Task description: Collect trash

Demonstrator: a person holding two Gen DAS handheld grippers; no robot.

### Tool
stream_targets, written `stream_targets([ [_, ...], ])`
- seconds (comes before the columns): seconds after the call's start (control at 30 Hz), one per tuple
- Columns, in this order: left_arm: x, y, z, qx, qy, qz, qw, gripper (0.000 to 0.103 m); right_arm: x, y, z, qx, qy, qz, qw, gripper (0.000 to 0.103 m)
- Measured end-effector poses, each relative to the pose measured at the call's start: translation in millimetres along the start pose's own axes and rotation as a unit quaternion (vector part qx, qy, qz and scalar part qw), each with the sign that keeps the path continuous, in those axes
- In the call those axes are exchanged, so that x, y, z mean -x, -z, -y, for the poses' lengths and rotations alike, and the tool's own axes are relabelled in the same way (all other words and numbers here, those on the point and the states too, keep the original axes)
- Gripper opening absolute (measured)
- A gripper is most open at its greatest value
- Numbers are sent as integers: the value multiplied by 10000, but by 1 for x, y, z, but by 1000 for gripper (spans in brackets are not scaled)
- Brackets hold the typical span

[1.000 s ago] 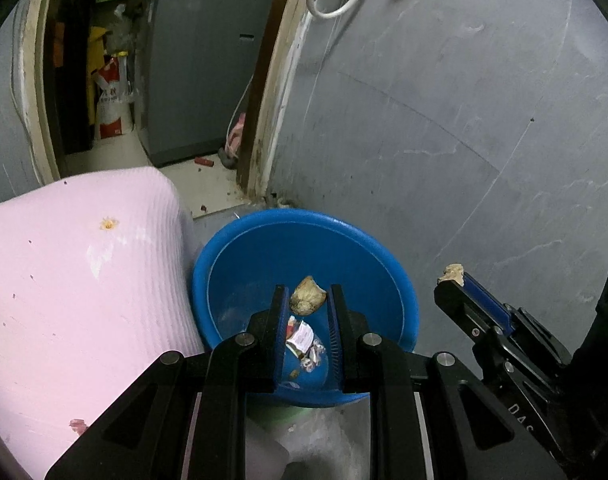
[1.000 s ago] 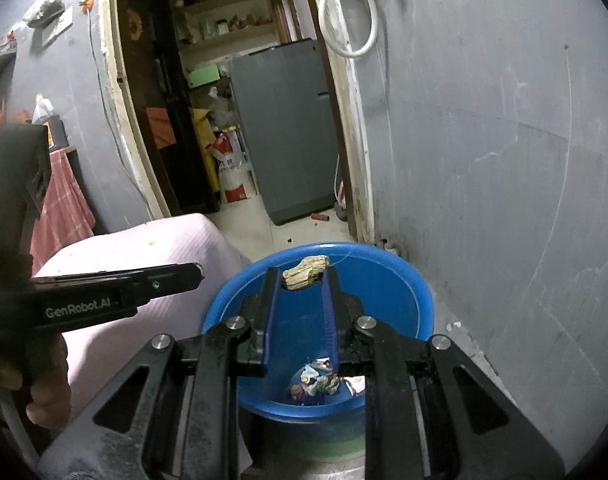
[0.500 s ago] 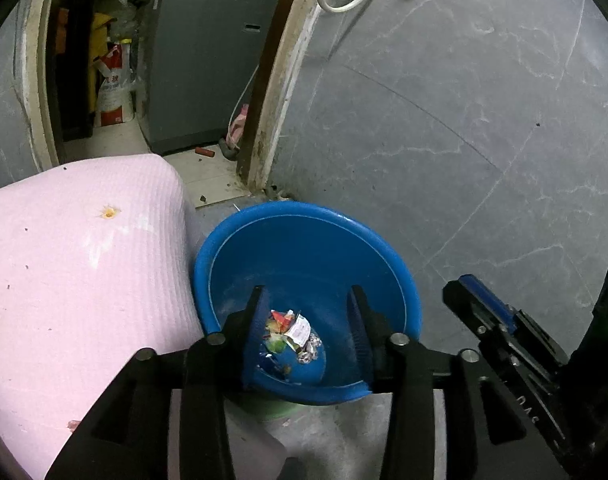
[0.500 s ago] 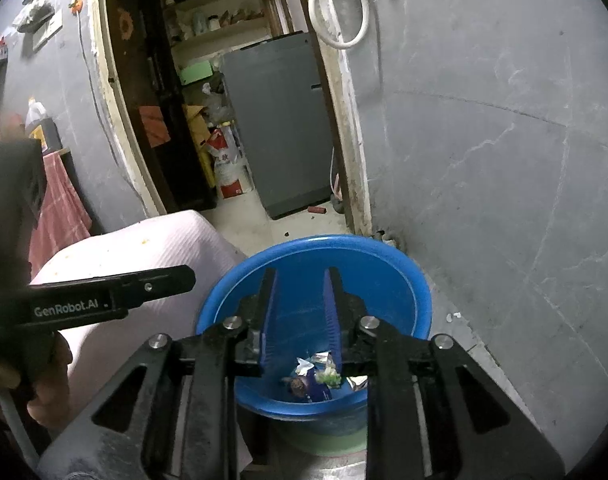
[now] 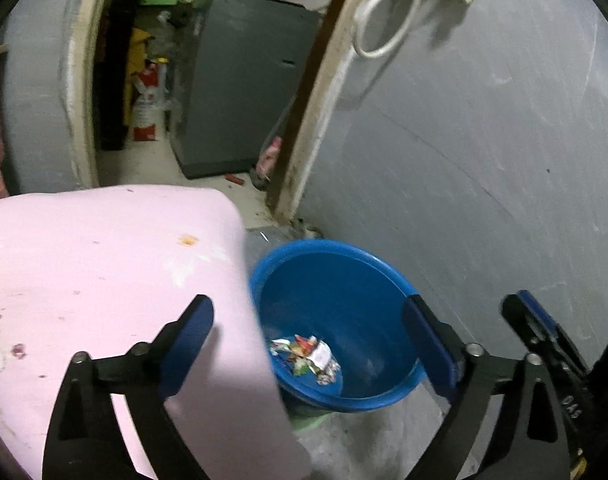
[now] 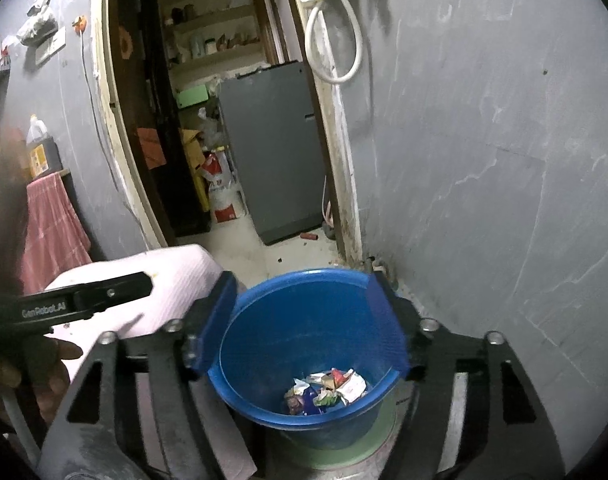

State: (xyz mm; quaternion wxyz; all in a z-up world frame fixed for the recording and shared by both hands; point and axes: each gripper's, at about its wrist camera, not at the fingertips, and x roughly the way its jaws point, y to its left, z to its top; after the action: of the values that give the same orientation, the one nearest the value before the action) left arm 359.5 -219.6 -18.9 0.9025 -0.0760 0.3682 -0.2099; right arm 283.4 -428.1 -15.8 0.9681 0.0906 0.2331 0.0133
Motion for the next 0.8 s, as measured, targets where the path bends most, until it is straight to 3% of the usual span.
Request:
stream_targets([
  [0.3, 58, 0, -24, 106, -185, 739, 9970, 101, 31, -14, -17, 63, -109, 345, 9993, 99],
  [0.8, 132, 21, -31, 63, -311, 1344, 9904, 101, 81, -11, -52, 121, -281, 744, 9968, 103],
])
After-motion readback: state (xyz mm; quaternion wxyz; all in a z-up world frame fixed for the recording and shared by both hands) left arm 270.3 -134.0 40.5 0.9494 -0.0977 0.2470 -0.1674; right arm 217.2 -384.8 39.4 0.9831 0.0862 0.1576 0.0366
